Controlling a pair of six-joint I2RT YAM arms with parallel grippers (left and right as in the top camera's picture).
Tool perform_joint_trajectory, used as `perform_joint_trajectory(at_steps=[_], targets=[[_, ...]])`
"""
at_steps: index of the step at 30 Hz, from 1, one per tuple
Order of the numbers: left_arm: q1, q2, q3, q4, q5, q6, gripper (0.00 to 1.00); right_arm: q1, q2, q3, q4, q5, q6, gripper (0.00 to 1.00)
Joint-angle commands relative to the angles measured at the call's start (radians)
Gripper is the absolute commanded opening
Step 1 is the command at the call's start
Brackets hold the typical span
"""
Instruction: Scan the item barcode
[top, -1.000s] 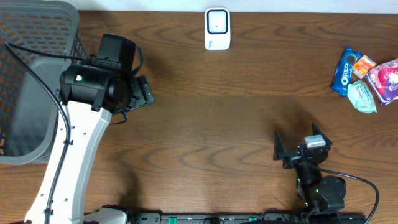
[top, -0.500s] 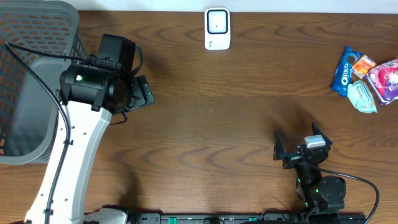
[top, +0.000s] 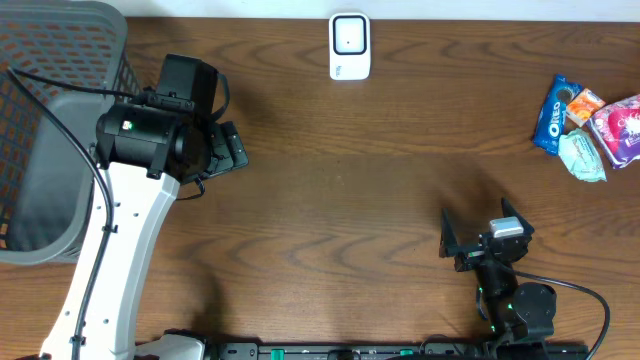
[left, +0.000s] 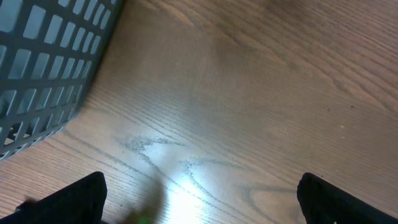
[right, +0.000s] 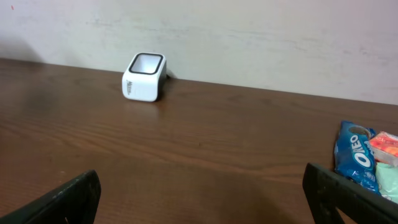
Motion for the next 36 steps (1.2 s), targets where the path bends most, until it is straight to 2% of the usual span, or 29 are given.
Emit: perform_joint_trajectory(at_steps=[1, 6, 11, 14, 17, 19, 24, 31, 36], targets=[[0.004, -0.002, 0.004, -0.003, -0.006, -0.005, 0.98, -0.008, -0.007, -0.002, -0.005, 0.008, -0.001, 0.99], [0.008, -0.011, -0.002, -0.007, -0.010, 0.050, 0.97, -0.008, -0.007, -0.002, -0.005, 0.008, -0.001, 0.99], [0.009, -0.129, -0.126, 0.017, -0.010, 0.052, 0.98, -0.008, -0.007, -0.002, -0.005, 0.008, -0.001, 0.99], [0.009, -0.232, -0.260, 0.117, -0.009, 0.081, 0.98, -0.008, -0.007, -0.002, -0.005, 0.008, -0.001, 0.99], [0.009, -0.417, -0.507, 0.329, 0.023, 0.183, 0.98, -0.008, -0.007, -0.002, -0.005, 0.008, -0.001, 0.99], [0.009, -0.487, -0.599, 0.404, 0.040, 0.217, 0.98, -0.008, -0.007, -0.002, -0.005, 0.008, -0.001, 0.99], [0.027, -0.753, -0.889, 0.631, 0.051, 0.221, 0.98, -0.008, -0.007, -0.002, -0.005, 0.008, -0.001, 0.99], [0.027, -1.076, -1.125, 0.809, 0.051, 0.229, 0.98, -0.008, -0.007, -0.002, -0.005, 0.008, -0.001, 0.99], [0.045, -1.242, -1.265, 0.951, 0.051, 0.232, 0.98, -0.008, -0.007, -0.002, -0.005, 0.008, -0.001, 0.99]])
